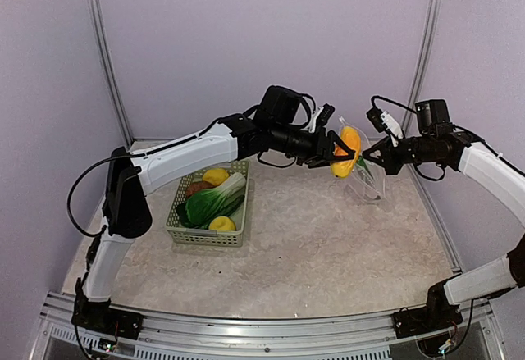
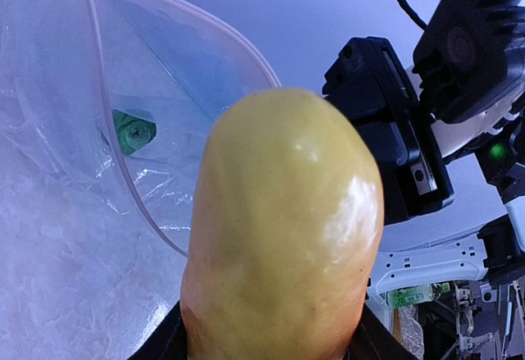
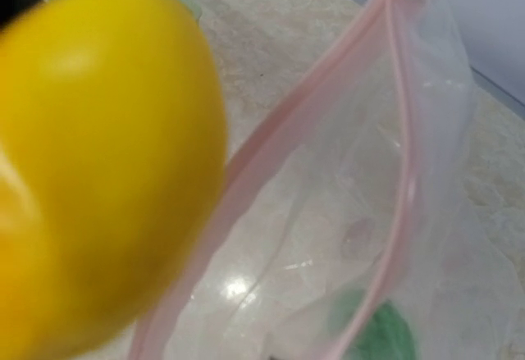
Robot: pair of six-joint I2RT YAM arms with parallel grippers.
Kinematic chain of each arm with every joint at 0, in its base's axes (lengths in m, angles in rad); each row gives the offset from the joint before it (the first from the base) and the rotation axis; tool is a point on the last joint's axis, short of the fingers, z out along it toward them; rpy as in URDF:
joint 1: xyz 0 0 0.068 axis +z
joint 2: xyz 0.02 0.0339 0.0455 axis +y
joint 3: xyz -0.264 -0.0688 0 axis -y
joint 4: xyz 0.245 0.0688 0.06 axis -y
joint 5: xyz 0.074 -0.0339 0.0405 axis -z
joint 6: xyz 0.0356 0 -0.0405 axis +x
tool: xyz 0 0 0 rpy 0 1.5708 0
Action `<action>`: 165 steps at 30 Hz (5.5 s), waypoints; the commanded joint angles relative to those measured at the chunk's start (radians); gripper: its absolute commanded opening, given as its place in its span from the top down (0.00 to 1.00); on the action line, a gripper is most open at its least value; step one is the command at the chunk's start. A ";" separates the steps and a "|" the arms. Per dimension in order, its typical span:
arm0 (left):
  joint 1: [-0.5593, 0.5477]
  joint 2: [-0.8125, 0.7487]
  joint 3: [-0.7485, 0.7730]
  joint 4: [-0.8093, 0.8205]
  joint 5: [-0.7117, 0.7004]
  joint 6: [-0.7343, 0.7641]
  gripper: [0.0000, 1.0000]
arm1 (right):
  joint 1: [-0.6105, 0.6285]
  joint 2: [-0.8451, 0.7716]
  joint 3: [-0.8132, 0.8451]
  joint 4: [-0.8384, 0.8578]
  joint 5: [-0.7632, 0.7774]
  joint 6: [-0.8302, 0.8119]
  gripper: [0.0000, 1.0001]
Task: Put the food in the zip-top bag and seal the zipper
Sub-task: Place the fake vegetable in the zipper food storage bag, then adjust the zipper food storage bag, then adjust the zipper food storage bag at the corner of the board.
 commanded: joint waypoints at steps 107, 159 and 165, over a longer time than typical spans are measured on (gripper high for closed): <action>0.031 0.024 0.092 -0.043 -0.268 -0.110 1.00 | -0.012 0.134 0.299 -0.031 -0.051 0.086 1.00; 0.281 -0.620 -0.804 -0.396 -0.510 0.164 0.34 | -0.007 0.206 0.018 0.161 -0.155 0.100 1.00; 0.281 -0.593 -0.778 -0.388 -0.502 0.161 0.37 | -0.005 0.153 -0.092 0.230 -0.156 0.091 1.00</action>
